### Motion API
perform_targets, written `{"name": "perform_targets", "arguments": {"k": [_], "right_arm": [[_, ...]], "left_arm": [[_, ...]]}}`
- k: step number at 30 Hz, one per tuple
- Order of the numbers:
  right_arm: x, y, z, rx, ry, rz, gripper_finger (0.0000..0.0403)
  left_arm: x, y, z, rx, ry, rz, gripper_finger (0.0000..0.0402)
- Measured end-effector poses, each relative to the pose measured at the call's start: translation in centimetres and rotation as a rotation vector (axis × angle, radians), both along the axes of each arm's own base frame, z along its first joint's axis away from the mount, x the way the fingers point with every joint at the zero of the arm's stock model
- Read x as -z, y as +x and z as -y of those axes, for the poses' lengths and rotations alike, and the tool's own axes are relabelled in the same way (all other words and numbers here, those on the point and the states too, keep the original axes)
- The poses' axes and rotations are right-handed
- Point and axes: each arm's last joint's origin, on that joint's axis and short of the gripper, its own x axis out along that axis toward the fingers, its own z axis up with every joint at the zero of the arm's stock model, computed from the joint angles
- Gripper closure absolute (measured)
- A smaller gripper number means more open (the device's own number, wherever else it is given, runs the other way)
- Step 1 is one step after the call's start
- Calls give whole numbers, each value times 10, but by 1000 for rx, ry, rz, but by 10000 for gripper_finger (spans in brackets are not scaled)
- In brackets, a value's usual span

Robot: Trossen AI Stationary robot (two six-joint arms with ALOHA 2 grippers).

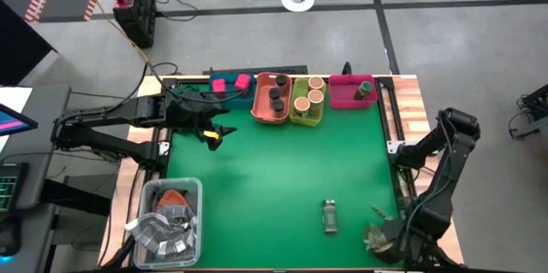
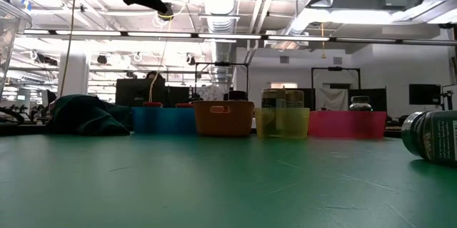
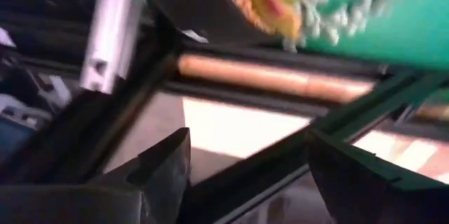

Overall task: Sort spices by type
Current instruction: Adjust the flower pot

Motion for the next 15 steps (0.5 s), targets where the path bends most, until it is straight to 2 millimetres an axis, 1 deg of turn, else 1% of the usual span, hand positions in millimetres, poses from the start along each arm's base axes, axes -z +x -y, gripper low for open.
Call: {"name": "perform_targets", "arguments": {"k": [5, 8, 11, 15], "right_arm": [[-22, 11, -2, 52, -11, 163, 100], [-28, 19, -7, 82, 20, 290, 100], [-24, 25, -18, 83, 69, 375, 100], [-8, 32, -30, 17, 29, 370, 101]], "left_arm": [[0, 0, 0, -4, 2, 0, 96], [0, 0, 0, -4, 1, 0, 96], [0, 0, 0, -5, 0, 1, 96], [1, -1, 0, -26, -32, 2, 96]]}}
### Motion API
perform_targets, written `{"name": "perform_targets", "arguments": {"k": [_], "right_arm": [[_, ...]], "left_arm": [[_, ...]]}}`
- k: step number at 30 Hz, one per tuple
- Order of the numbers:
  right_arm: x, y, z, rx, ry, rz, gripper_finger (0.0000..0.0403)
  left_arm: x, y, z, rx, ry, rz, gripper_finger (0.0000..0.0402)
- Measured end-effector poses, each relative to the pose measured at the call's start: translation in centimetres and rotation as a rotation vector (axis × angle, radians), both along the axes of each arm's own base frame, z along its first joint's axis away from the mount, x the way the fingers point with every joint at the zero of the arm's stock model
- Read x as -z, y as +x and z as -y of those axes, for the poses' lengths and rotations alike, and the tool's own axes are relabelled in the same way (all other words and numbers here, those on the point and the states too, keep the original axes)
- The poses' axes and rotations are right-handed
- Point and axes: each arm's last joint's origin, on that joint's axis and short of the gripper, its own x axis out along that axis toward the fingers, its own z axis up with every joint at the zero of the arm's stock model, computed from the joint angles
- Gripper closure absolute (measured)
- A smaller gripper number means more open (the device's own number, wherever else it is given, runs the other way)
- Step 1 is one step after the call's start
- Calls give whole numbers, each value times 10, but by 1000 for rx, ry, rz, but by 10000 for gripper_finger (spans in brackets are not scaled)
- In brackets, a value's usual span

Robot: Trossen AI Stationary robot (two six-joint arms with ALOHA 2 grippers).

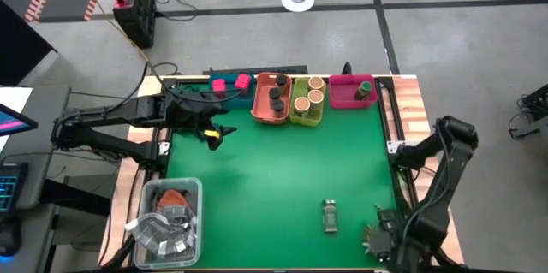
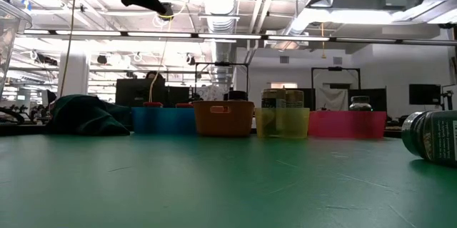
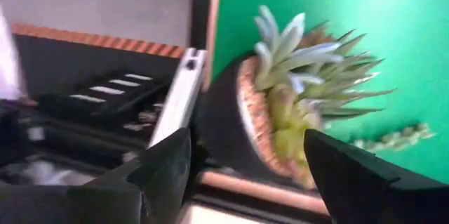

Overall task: Sort spices by type
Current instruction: Adjust the flower pot

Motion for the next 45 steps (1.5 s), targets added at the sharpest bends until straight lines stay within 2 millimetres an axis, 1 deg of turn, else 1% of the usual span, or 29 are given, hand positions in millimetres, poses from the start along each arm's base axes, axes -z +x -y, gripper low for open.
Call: {"name": "perform_targets", "arguments": {"k": [4, 7, 9, 11, 13, 17, 21, 23, 25, 28, 31, 34, 36, 39, 43, 45], "right_arm": [[16, 4, -11, -57, -97, 5, 107], [36, 2, -20, -99, -166, -29, 111], [42, 0, -27, -116, -169, -31, 112], [50, -1, -30, -135, -208, -39, 112], [57, -1, -25, -113, -300, -31, 112], [58, 8, -12, -53, -431, 2, 112], [64, 15, -5, -28, -459, 9, 112], [64, 18, -4, -18, -458, 9, 112], [59, 23, 0, 23, -465, 21, 112], [38, 31, 12, 151, -474, 100, 112], [15, 38, 28, 255, -429, 138, 112], [-5, 43, 51, 392, -364, 101, 112], [-13, 47, 66, 494, -335, 46, 112], [-10, 56, 86, 636, -306, -90, 112], [8, 66, 107, 773, -215, -357, 113], [16, 68, 115, 822, -220, -411, 114]], "left_arm": [[0, 0, 0, -13, -19, 3, 96], [0, 0, 0, -18, -28, 6, 96], [0, 0, 0, -19, -30, 7, 96], [0, 0, 0, -18, -31, 8, 96], [0, 0, 0, -15, -26, 15, 96], [-3, 2, 0, -5, -11, 44, 96], [-5, 3, 0, -2, -4, 60, 96], [-5, 3, 0, 1, 1, 57, 96], [-4, 3, 0, 1, 1, 55, 96], [-4, 3, 0, 1, 1, 55, 96], [-4, 3, 0, 2, 1, 55, 96], [-4, 3, 0, 2, 1, 55, 96], [-5, 3, 0, 2, 1, 56, 96], [-5, 3, 0, 2, 2, 57, 96], [-4, 3, 0, 2, 2, 55, 96], [-4, 3, 0, 2, 1, 54, 96]]}}
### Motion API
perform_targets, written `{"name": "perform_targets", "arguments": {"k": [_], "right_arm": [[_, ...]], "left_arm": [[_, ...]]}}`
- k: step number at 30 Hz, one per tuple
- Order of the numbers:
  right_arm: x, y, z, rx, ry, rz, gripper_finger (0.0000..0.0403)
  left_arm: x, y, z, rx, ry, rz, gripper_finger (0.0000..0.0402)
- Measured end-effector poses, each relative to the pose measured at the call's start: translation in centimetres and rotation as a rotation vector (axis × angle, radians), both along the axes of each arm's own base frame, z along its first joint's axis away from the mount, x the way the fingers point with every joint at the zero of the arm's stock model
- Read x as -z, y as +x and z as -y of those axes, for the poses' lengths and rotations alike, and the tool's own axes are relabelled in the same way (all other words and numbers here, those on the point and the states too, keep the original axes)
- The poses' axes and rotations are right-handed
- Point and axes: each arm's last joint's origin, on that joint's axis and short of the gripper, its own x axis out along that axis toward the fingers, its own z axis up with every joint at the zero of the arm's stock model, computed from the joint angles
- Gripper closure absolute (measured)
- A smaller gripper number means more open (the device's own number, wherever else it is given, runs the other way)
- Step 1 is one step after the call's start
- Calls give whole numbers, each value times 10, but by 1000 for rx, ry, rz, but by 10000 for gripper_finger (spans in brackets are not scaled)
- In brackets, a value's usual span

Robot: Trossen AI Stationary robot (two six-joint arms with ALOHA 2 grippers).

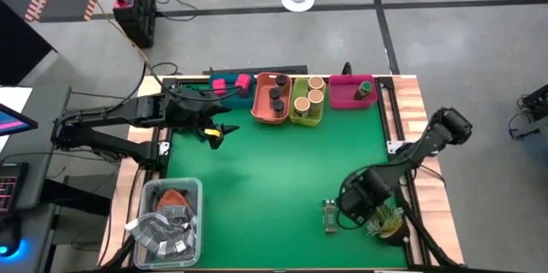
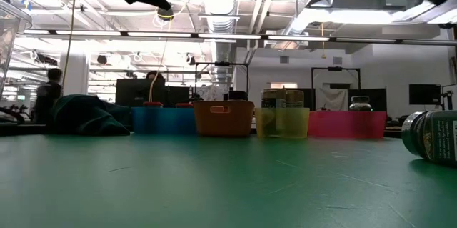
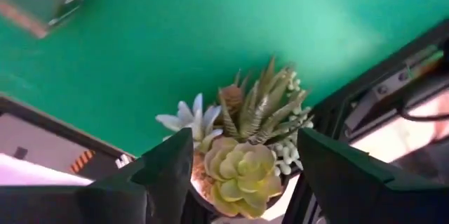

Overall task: Sort spices by type
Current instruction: Adjust the flower pot

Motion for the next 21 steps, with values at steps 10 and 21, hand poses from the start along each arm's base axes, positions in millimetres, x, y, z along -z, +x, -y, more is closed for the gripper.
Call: {"name": "perform_targets", "arguments": {"k": [10, 21], "right_arm": [[34, -3, 20, 3, 28, -89, 118], [74, -19, 26, 9, 81, -152, 118]], "left_arm": [[0, 0, 0, 0, -1, -5, 96], [1, 0, 0, 9, 14, -11, 96]]}}
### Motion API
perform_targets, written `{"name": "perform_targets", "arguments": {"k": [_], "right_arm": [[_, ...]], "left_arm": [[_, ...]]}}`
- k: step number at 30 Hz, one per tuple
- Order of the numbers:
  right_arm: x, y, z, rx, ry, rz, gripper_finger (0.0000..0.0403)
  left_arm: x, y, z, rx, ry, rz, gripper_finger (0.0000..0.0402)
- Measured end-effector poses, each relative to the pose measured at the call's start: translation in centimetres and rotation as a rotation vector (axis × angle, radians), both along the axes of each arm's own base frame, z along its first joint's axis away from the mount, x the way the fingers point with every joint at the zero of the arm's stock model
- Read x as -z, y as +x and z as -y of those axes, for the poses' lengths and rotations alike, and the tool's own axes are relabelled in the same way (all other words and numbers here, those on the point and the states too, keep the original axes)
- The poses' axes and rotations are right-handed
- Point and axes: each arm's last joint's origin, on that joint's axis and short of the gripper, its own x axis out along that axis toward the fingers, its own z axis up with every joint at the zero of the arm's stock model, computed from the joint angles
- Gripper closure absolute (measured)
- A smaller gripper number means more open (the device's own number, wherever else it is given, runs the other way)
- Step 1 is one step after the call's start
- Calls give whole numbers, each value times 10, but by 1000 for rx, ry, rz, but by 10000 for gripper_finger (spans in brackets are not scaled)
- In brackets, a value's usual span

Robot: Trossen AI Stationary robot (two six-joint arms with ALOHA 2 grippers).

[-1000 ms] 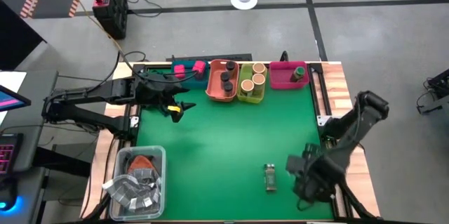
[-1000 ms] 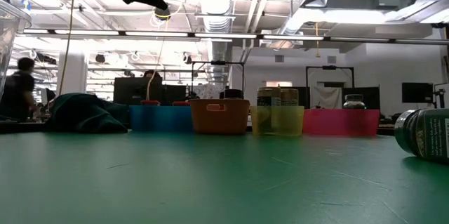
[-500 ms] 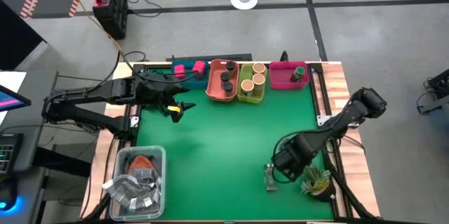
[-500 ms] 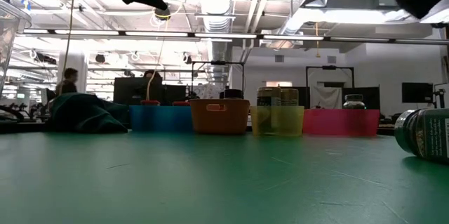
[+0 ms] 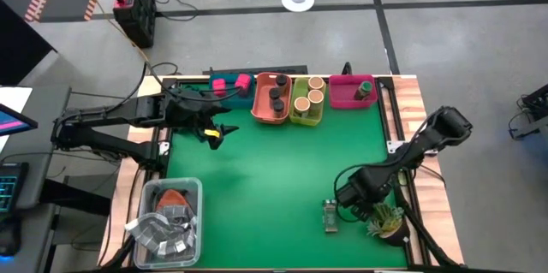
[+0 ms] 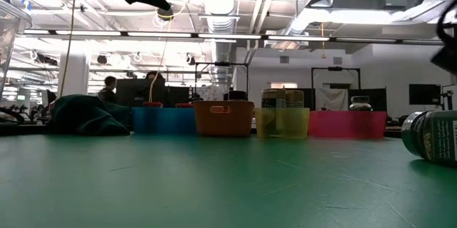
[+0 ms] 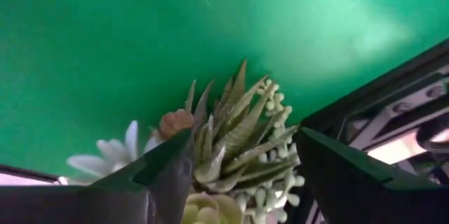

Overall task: Sort spices by type
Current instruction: Adjust the flower pot

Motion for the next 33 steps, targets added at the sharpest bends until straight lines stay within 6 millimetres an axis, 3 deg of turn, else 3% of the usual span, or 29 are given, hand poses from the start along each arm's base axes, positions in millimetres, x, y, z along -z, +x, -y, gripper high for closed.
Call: {"name": "perform_targets", "arguments": {"k": [7, 10, 23, 29, 33], "right_arm": [[17, -6, 1, 4, 31, 1, 121], [18, -6, 1, -1, 36, 6, 140], [20, -5, 0, -33, 70, 37, 383], [12, -6, 1, 11, 81, 71, 385], [-5, -4, 2, 51, 53, 159, 390]], "left_arm": [[0, 0, 0, 6, 10, -4, 96], [0, 0, 0, 7, 13, -5, 96], [1, 0, 0, 20, 50, -24, 96], [1, -1, 0, 14, 56, -26, 96], [0, -1, -1, 4, 82, -33, 96]]}}
